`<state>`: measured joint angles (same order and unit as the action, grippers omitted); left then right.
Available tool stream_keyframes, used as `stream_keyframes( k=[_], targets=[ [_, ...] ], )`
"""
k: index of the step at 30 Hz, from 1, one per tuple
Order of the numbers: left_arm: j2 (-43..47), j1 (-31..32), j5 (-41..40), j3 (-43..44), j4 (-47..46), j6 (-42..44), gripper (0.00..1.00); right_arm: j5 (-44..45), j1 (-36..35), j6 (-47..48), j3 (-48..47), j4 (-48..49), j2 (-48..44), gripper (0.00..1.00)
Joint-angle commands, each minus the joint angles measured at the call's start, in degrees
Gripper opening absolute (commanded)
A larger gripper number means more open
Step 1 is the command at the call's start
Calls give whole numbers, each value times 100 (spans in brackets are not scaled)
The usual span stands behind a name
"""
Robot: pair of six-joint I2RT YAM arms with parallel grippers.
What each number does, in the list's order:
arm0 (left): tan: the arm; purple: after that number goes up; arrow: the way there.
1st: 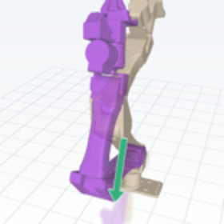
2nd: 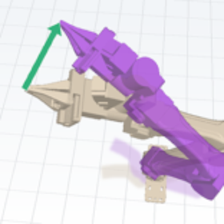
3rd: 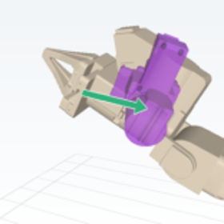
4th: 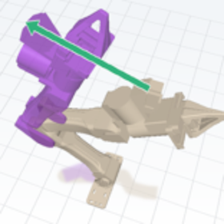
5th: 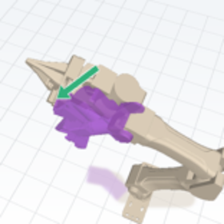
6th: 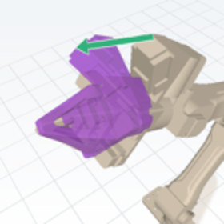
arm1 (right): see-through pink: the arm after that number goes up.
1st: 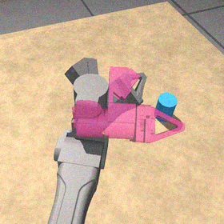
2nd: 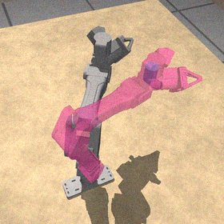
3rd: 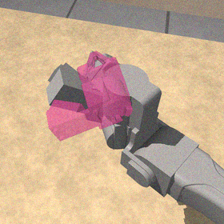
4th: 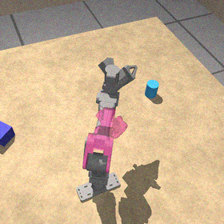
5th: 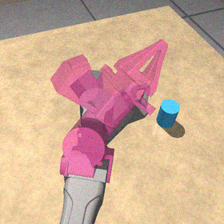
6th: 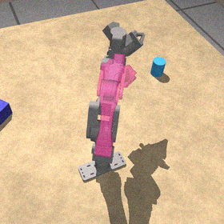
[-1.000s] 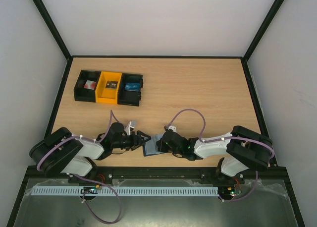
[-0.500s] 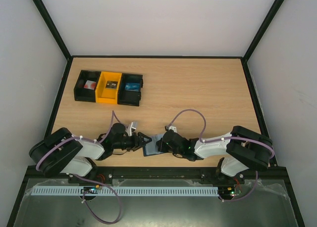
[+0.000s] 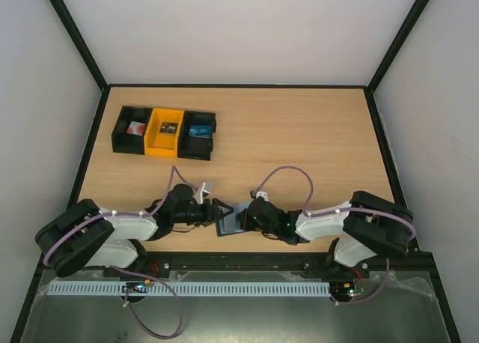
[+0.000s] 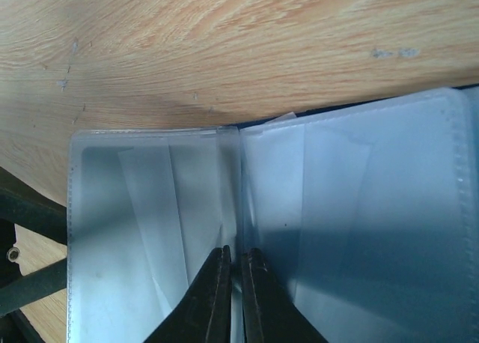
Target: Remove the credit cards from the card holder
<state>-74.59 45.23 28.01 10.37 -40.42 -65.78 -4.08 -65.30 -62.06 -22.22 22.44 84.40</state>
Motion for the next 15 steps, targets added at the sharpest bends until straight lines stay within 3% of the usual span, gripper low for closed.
stream_keyframes(
  k=[1,15],
  targets=[
    [72,39,-16,228,159,140,57,54,-39,22,263,-171,-155,8],
    [-267,239,82,423,-331,-168,58,-102,-43,-2,425,84,-178,12]
  ],
)
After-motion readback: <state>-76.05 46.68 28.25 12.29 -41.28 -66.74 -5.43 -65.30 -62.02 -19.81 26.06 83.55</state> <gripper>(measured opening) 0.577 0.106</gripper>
